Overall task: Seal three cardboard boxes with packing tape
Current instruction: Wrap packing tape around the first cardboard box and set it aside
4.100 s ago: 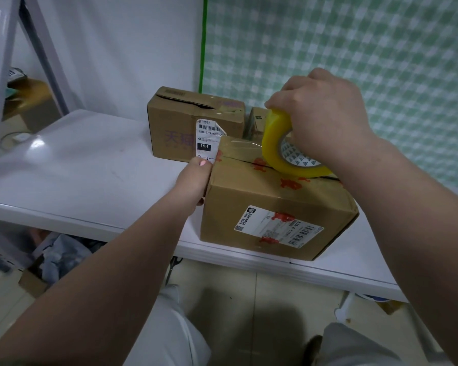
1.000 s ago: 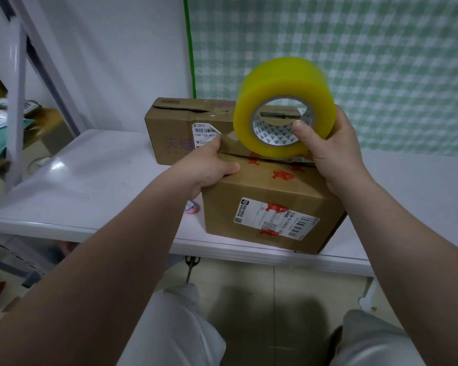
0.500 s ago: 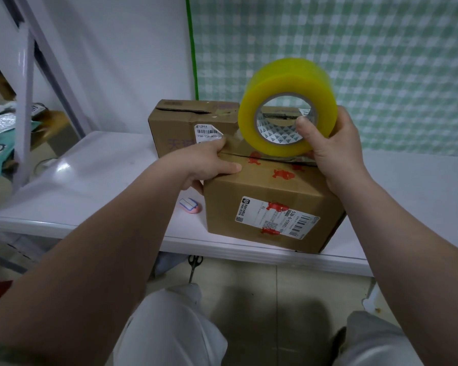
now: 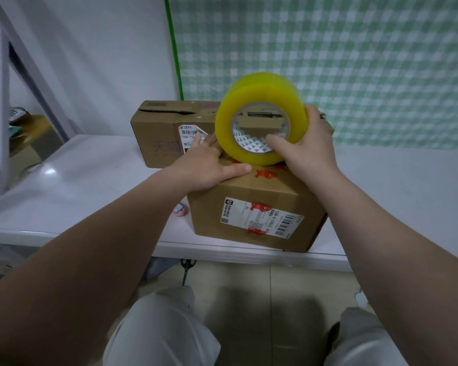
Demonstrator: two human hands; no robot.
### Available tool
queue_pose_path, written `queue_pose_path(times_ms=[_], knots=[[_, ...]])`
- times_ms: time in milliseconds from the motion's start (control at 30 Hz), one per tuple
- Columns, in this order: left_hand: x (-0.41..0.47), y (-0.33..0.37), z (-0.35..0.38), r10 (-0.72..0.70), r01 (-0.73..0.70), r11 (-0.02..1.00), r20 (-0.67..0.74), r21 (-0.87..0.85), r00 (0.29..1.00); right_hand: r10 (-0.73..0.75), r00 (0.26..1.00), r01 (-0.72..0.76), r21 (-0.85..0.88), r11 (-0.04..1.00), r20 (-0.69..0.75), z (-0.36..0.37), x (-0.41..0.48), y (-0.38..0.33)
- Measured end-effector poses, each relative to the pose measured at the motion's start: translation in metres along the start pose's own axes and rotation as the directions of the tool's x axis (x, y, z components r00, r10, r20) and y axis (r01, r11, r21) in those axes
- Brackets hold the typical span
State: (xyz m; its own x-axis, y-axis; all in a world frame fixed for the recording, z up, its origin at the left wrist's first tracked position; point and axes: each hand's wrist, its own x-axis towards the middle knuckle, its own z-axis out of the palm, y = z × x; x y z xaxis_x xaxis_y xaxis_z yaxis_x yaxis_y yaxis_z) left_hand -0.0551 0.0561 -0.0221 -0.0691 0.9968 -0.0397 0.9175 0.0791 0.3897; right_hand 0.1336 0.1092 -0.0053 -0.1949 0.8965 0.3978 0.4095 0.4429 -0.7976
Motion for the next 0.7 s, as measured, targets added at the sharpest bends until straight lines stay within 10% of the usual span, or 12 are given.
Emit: queue_pose_path(times_ms=[700], knots=[[-0.003,0.014,-0.012,-0.085,0.067,0.99,0.141,0.122,0.986,0.036,0.999,-0.037,-0.306,0.951,-0.011,-0.11,0.031,-0.004]])
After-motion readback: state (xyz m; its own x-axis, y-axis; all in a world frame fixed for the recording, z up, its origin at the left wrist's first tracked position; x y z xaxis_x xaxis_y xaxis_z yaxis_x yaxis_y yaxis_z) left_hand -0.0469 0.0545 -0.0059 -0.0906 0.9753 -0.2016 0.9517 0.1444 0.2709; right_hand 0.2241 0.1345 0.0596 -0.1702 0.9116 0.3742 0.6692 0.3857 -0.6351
